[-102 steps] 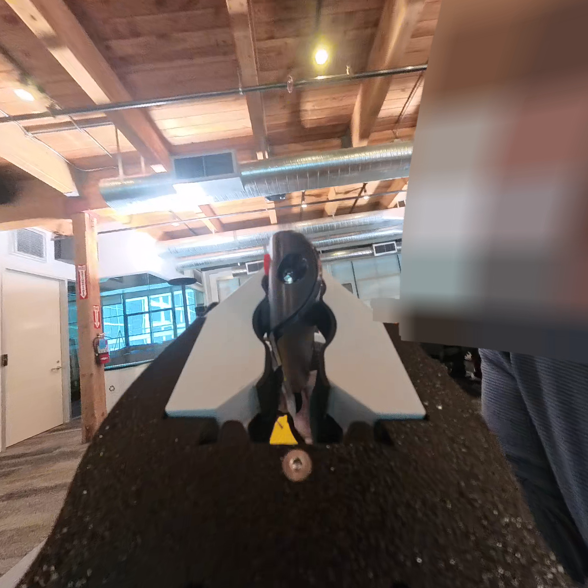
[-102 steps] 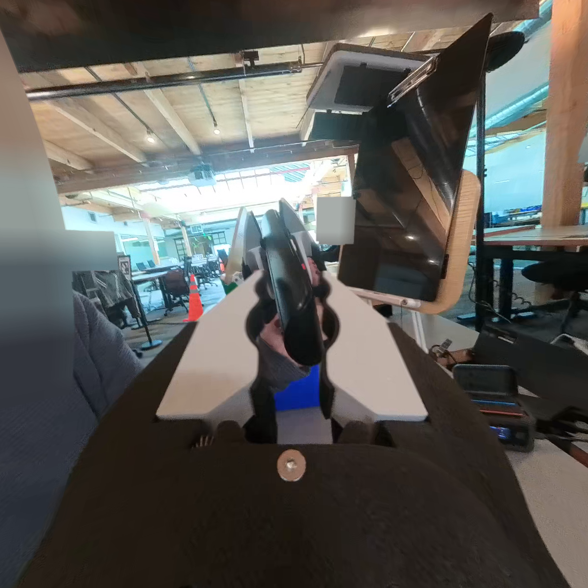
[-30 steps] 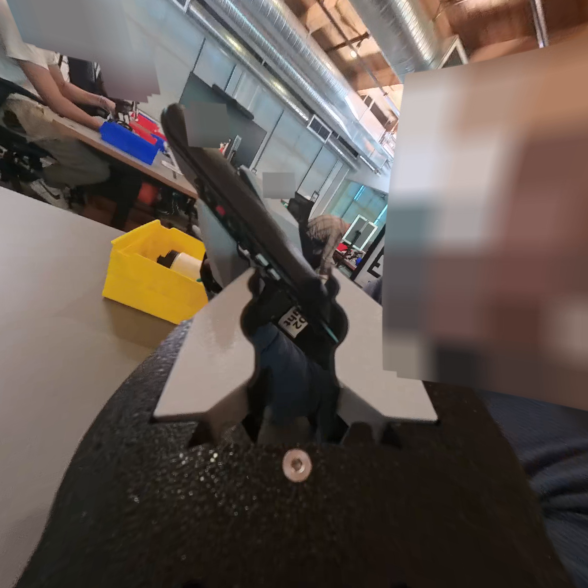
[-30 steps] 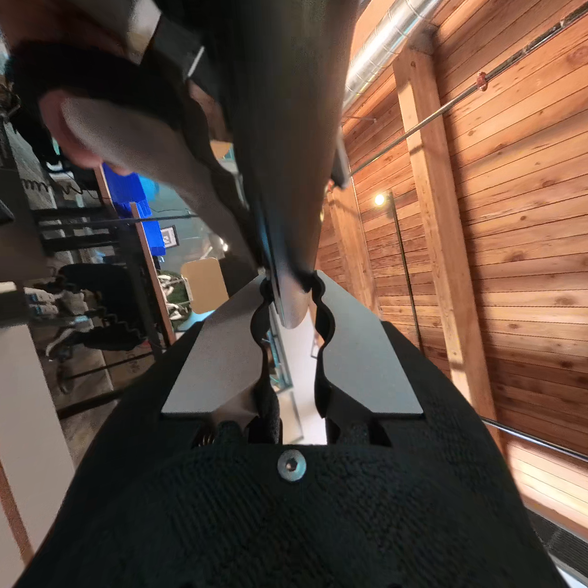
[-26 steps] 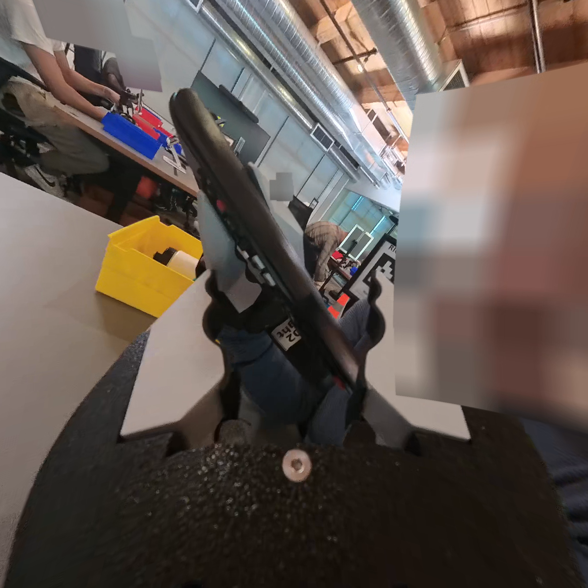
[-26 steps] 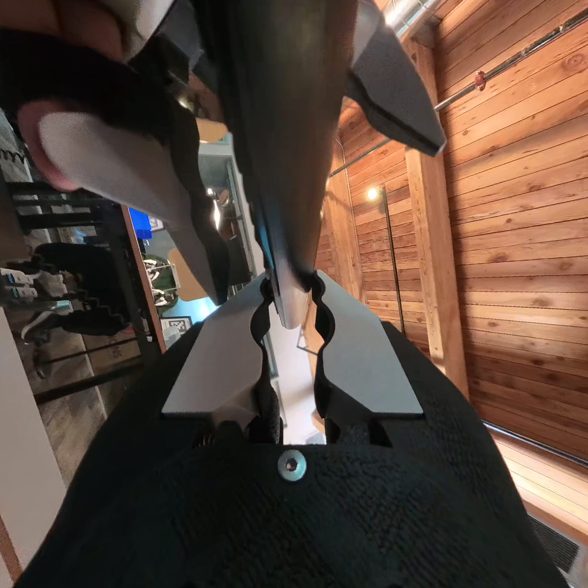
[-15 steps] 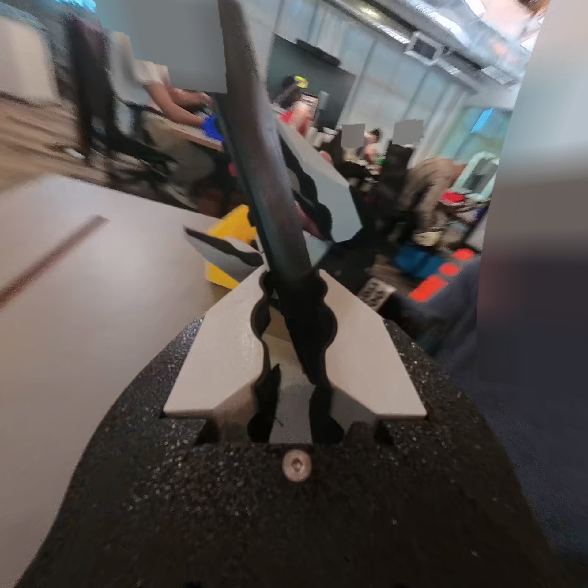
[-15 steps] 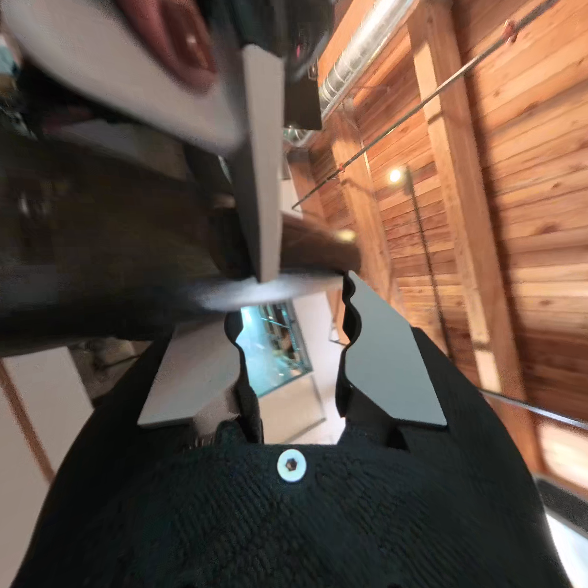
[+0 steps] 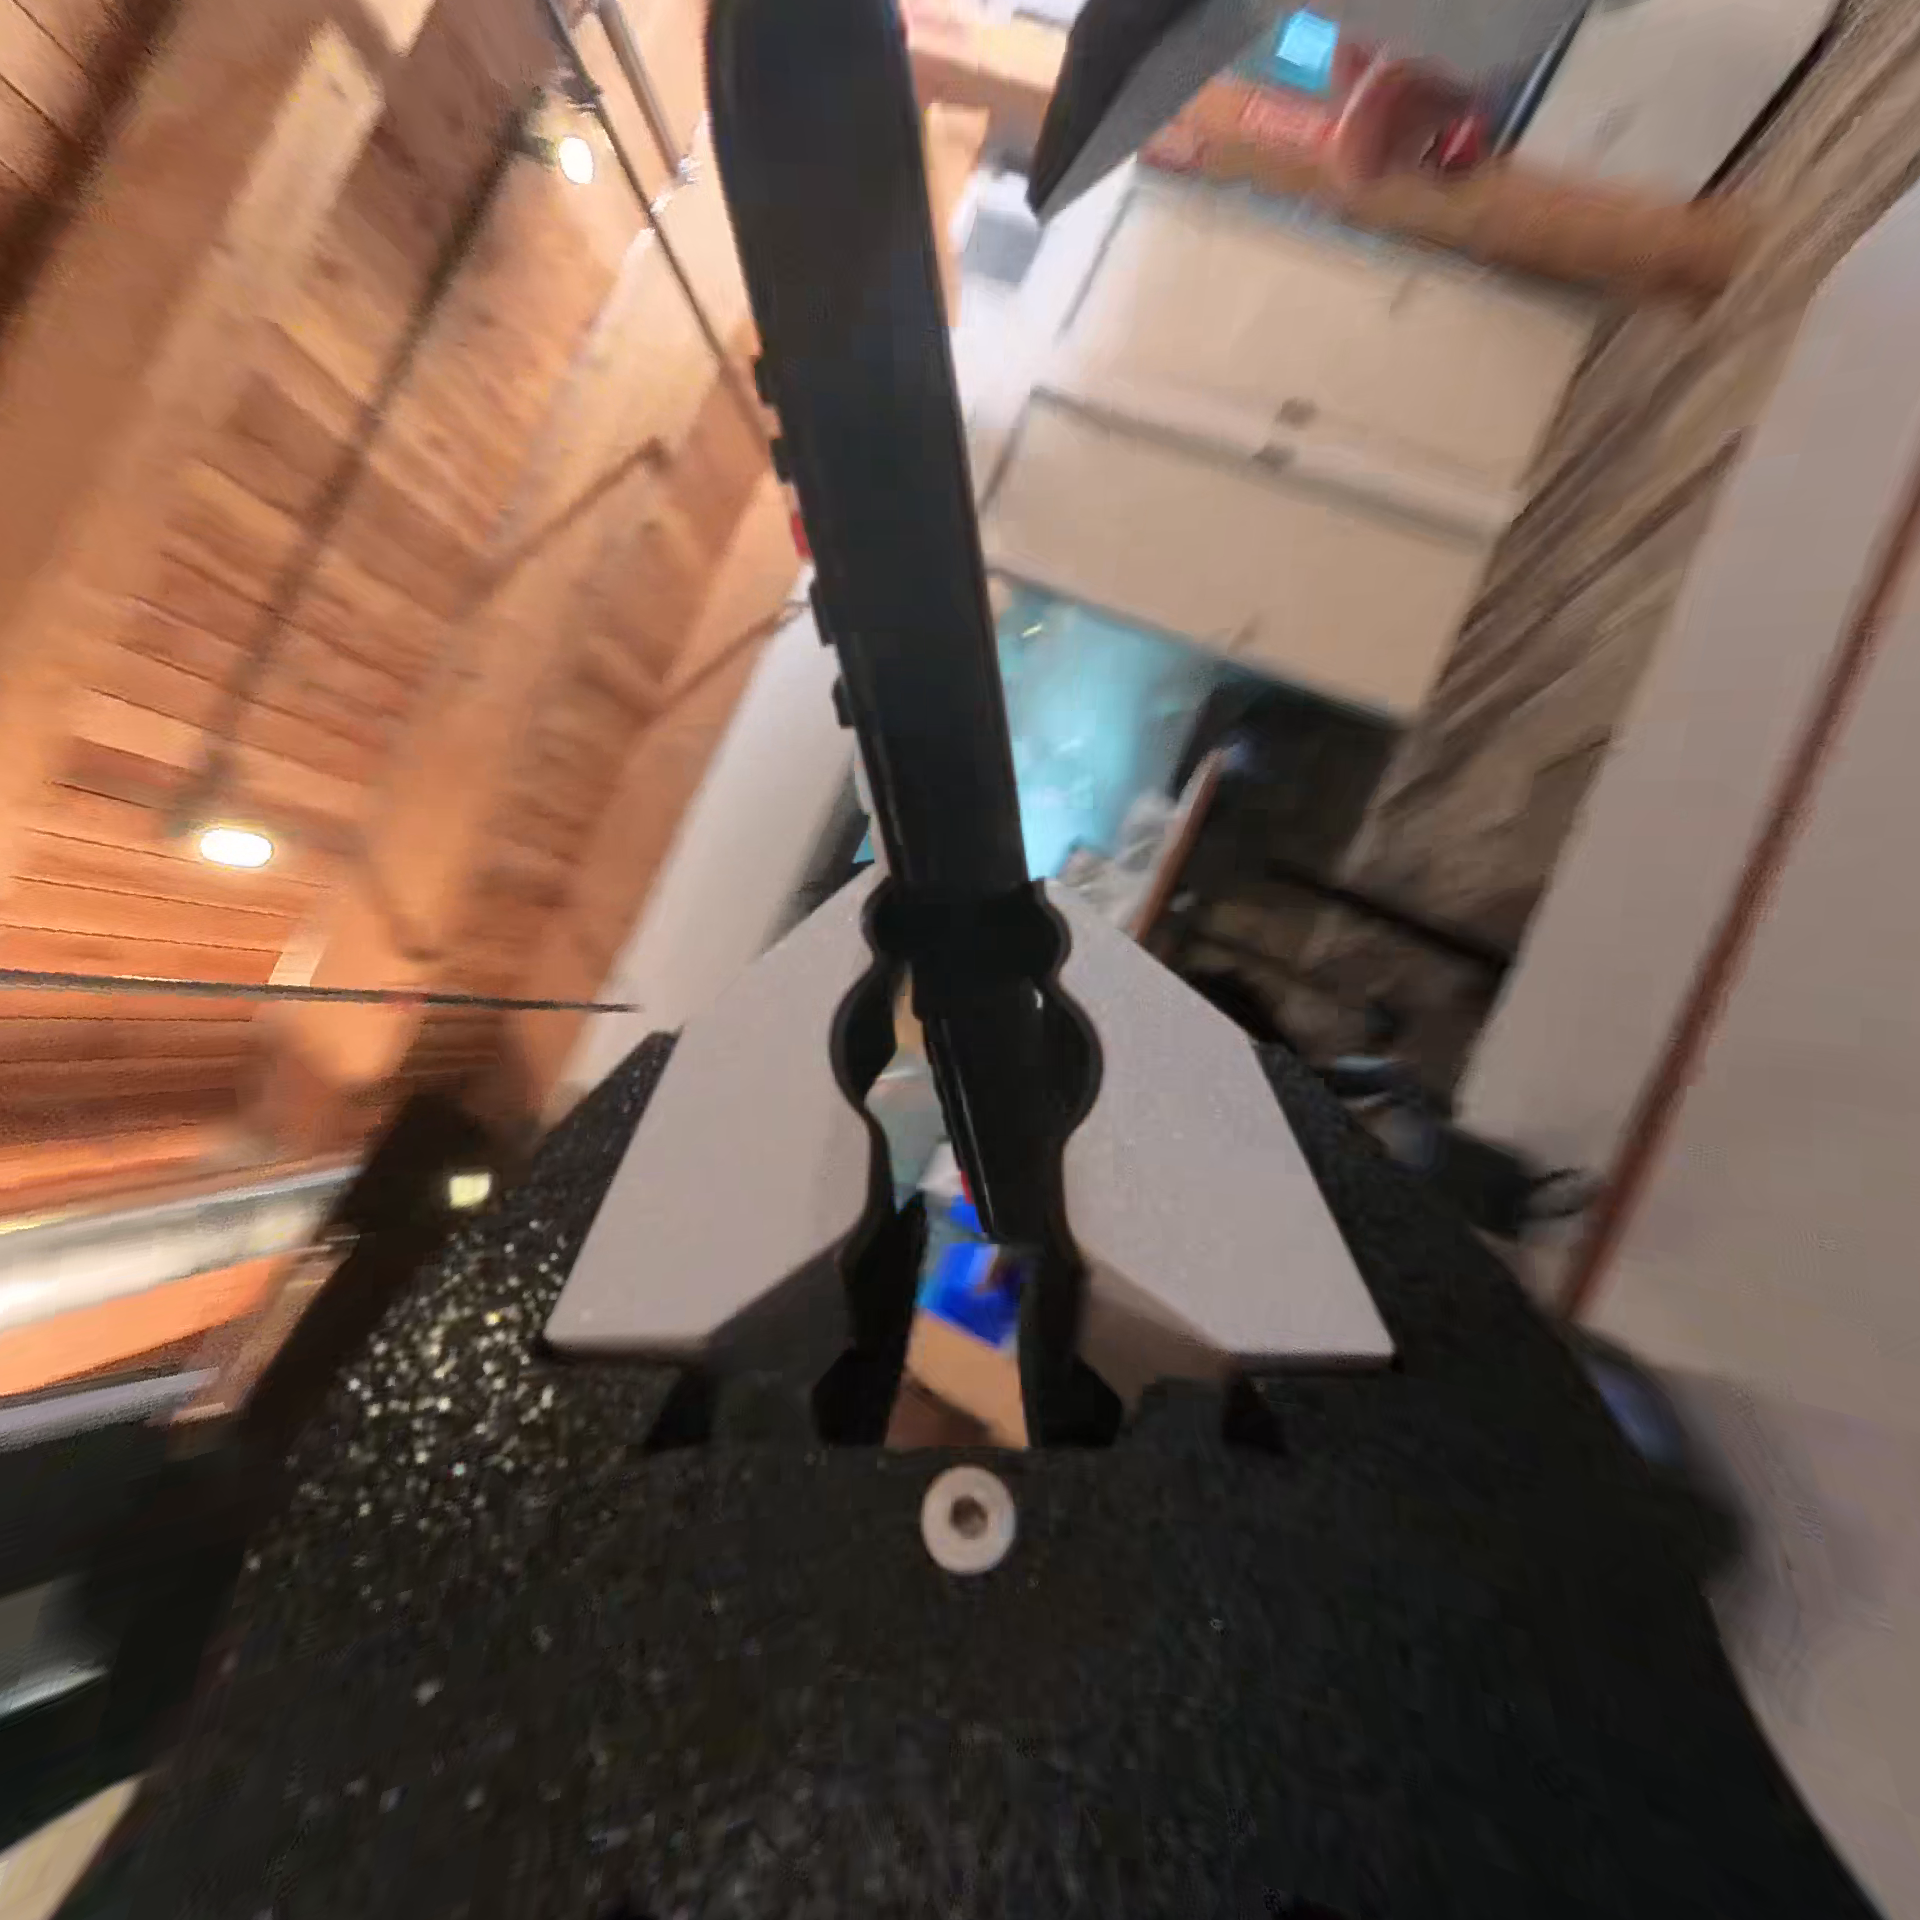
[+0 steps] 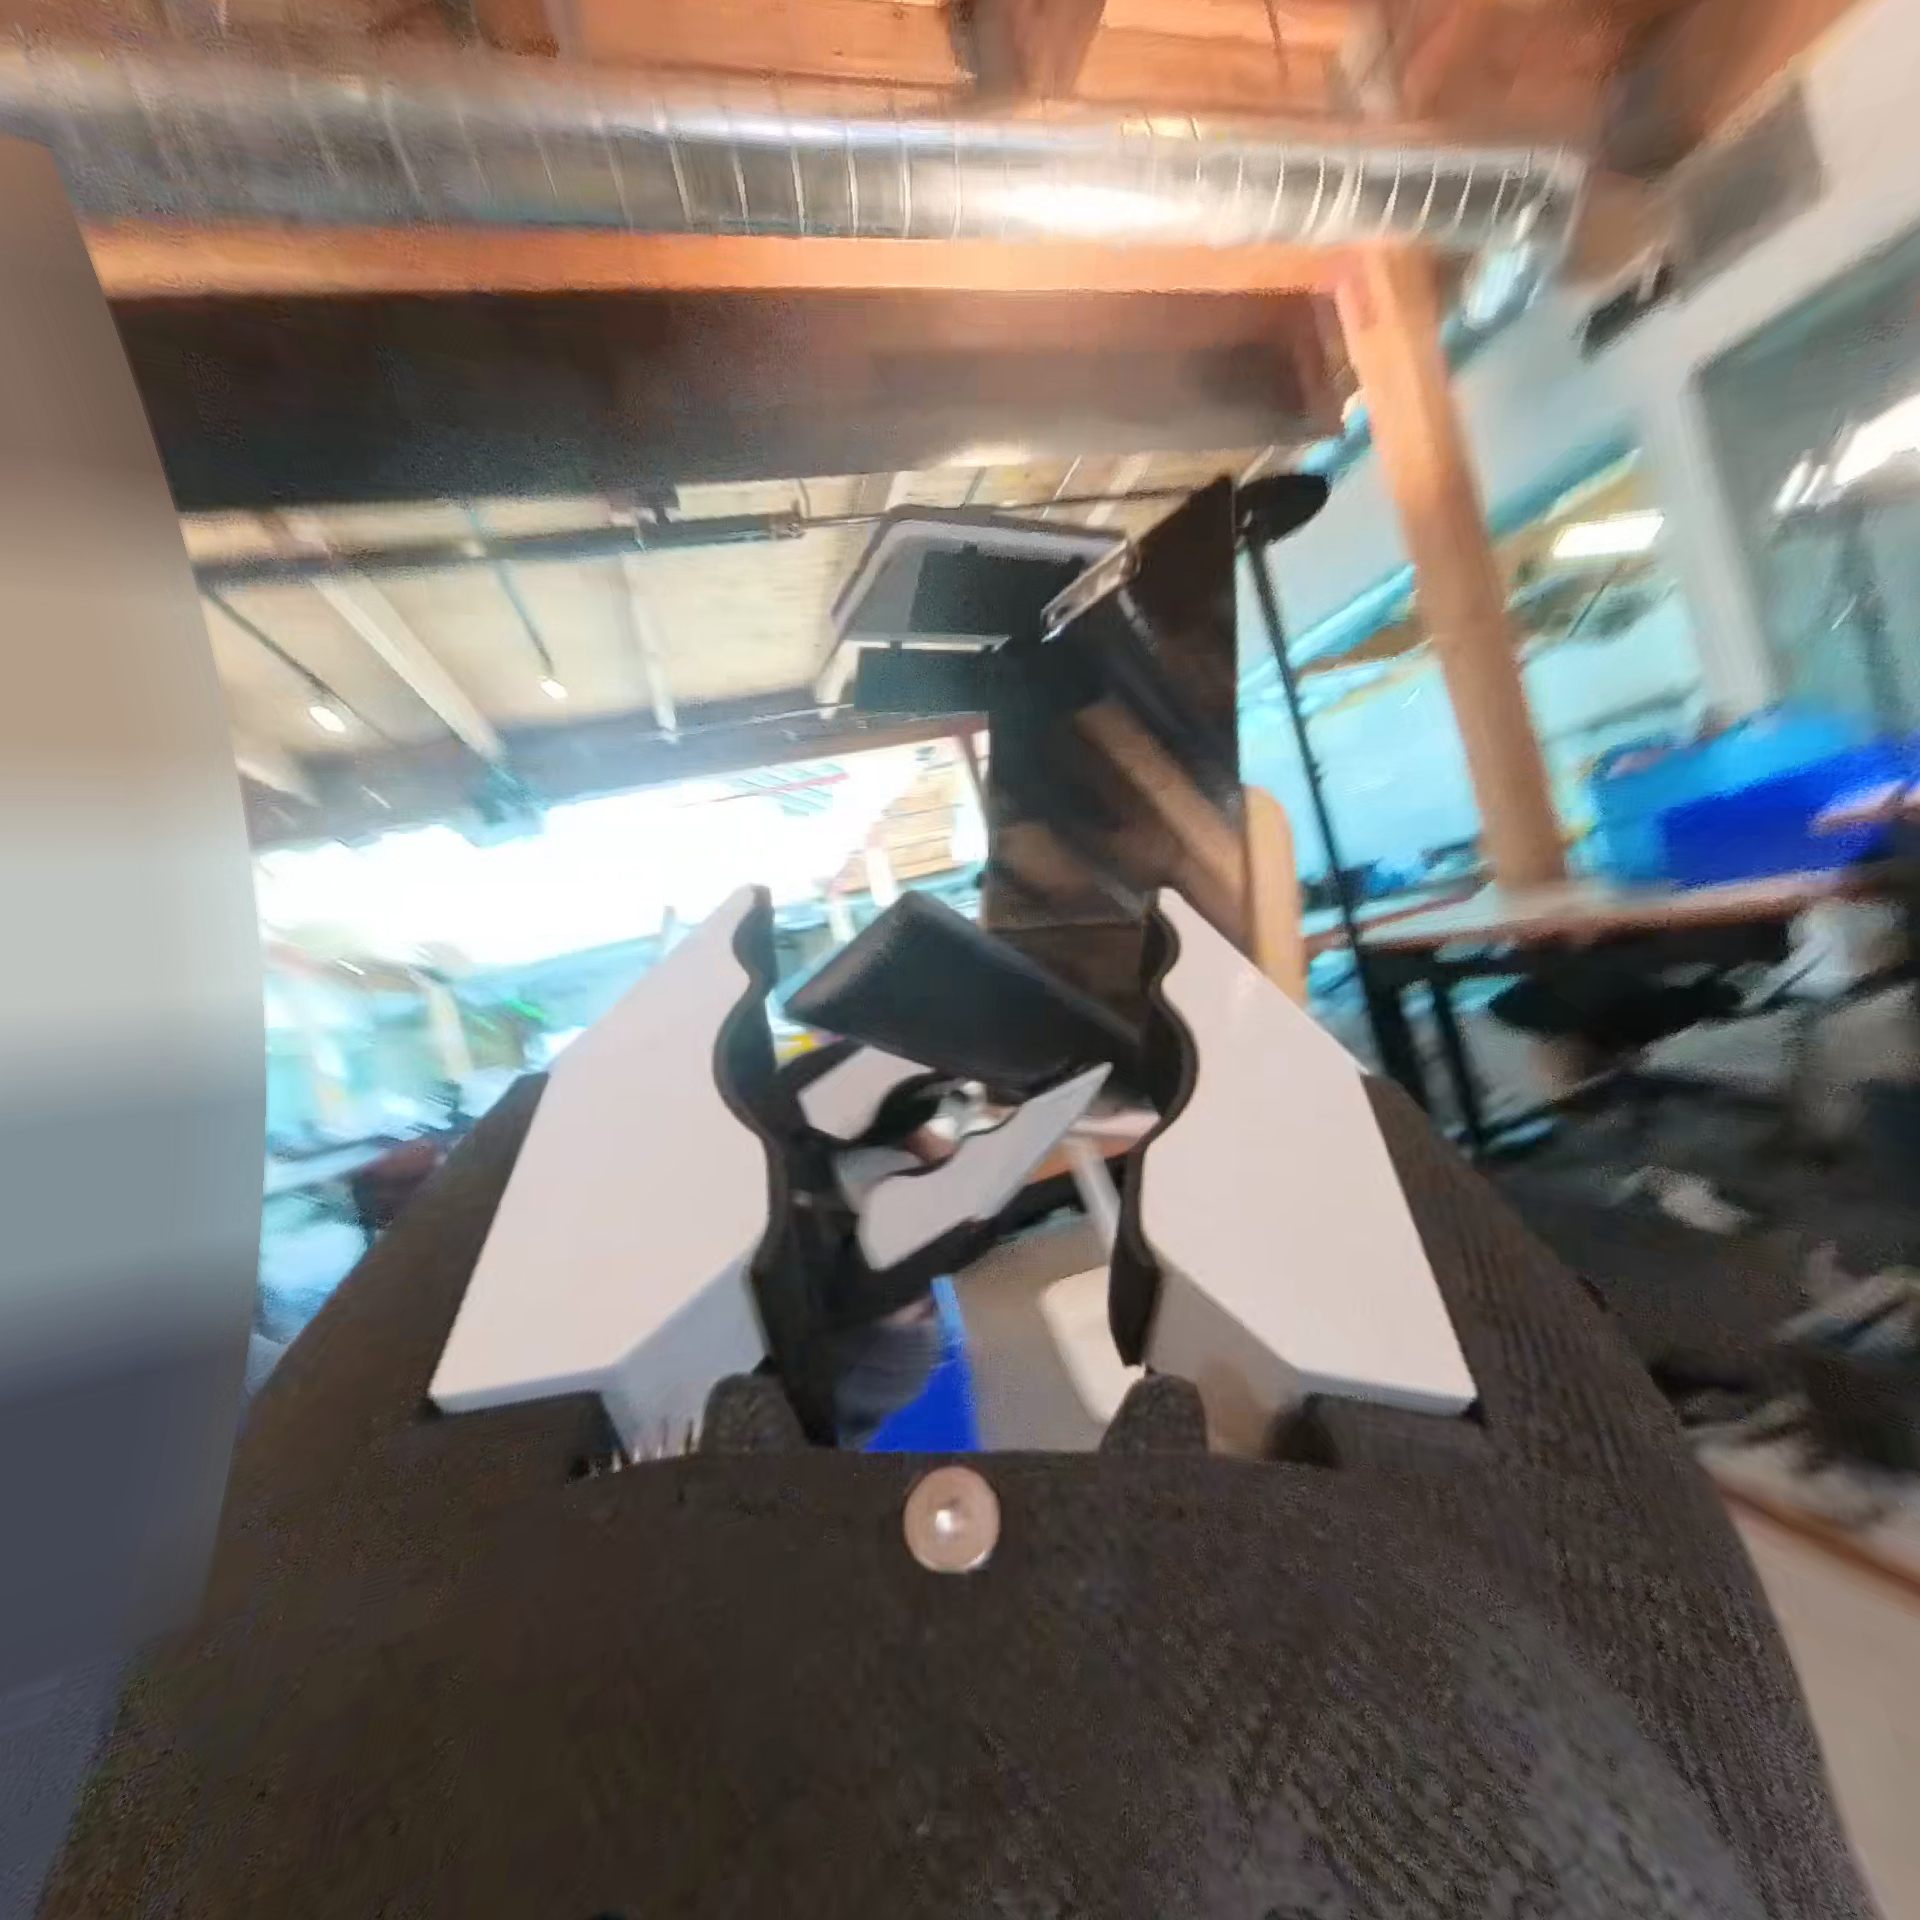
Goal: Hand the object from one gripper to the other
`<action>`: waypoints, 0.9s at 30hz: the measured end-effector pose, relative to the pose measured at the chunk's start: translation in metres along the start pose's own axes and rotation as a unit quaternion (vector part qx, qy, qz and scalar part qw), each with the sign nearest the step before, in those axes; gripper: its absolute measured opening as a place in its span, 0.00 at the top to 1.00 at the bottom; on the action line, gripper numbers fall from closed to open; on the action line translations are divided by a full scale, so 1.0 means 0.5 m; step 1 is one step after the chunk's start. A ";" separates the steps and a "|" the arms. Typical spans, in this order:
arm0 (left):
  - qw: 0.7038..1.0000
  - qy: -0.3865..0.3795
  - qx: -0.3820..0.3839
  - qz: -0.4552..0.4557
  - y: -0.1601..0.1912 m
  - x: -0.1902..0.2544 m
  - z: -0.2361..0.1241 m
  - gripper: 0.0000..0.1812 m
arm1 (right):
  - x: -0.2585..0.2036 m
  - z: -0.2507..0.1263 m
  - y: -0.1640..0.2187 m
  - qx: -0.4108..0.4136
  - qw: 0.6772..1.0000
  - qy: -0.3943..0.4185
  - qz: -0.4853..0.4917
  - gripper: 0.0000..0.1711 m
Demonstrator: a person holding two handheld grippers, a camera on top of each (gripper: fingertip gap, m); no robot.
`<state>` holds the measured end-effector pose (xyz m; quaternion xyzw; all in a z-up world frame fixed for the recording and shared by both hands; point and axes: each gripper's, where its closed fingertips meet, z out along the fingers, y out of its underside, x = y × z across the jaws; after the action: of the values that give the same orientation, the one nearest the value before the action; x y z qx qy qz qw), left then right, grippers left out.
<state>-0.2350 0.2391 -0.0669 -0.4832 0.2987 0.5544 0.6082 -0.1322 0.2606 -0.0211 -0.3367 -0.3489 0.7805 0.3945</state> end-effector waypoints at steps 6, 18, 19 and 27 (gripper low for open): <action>0.967 -0.096 -0.026 0.236 -0.005 0.014 0.000 0.89 | 0.027 0.000 0.090 -0.140 0.982 0.056 0.115 0.57; 0.991 -0.062 0.031 0.112 -0.031 0.022 -0.002 0.82 | 0.045 0.019 0.172 -0.223 0.972 0.056 0.058 0.87; 0.997 -0.054 0.050 0.030 -0.037 0.010 -0.007 0.70 | 0.050 0.020 0.163 -0.210 0.975 0.059 0.049 0.87; 0.803 0.076 0.158 -0.570 -0.005 -0.091 -0.011 0.52 | 0.047 0.017 0.072 -0.071 0.997 0.034 -0.023 0.87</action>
<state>-0.2410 0.2167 -0.0273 -0.5039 0.0984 0.0145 0.8580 -0.1636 0.2623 -0.0517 -0.3819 -0.3981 0.7324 0.3991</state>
